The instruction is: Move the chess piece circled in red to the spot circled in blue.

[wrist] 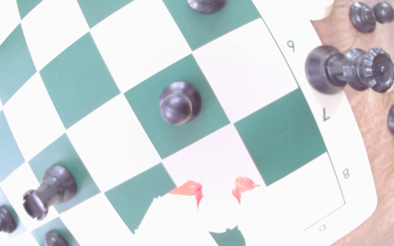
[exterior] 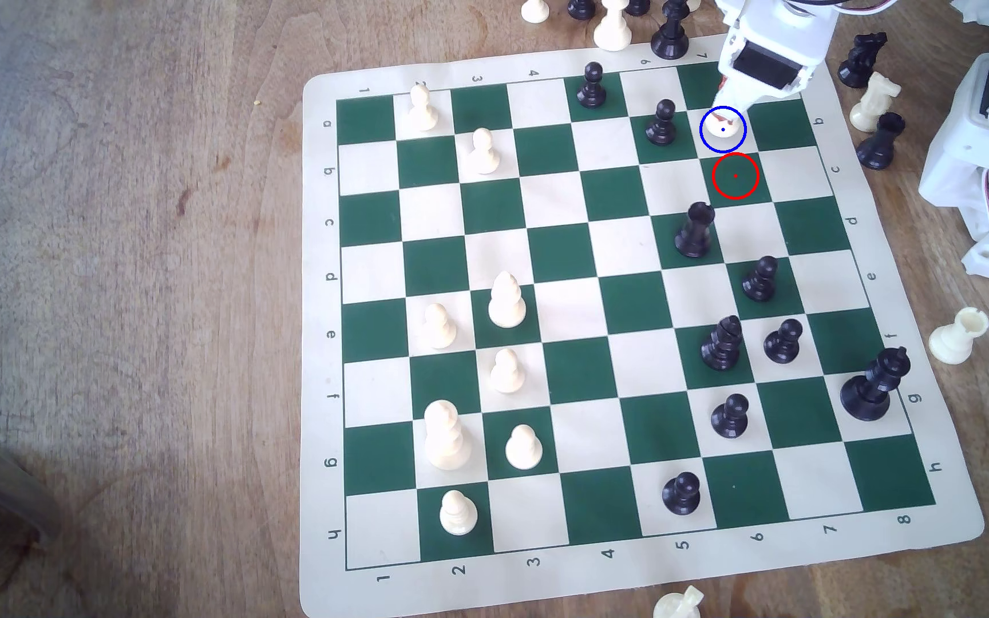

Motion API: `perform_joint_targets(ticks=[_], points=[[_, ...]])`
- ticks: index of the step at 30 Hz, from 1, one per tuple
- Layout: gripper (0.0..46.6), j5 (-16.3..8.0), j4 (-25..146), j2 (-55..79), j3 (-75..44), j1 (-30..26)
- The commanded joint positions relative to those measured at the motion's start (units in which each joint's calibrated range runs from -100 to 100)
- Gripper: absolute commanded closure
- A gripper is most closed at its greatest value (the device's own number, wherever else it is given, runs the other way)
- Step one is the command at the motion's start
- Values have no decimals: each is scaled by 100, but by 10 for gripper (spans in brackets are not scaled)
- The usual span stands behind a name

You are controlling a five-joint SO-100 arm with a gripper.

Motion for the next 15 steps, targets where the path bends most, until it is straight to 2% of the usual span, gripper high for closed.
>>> perform_joint_targets(ticks=[1,11,15], points=[[463,-15,-173,-17,-14,-26],[459,-15,-231,25,14,-19],[396,-15,-231,25,23,-19]])
